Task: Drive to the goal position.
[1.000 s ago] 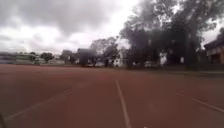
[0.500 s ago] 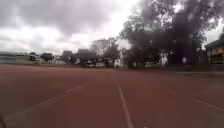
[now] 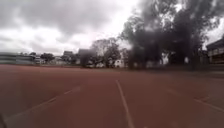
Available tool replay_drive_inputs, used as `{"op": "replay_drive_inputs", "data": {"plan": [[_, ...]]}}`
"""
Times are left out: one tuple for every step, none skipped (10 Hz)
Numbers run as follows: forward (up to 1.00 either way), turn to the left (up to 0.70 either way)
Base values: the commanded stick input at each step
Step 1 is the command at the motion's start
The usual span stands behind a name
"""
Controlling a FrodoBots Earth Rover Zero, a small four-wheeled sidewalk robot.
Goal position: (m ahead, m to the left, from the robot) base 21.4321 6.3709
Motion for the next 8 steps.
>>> {"op": "replay_drive_inputs", "data": {"plan": [[0.7, 0.0], [0.7, 0.0], [0.7, 0.0], [0.7, 0.0], [0.7, 0.0], [0.7, 0.0], [0.7, 0.0], [0.7, 0.0]]}}
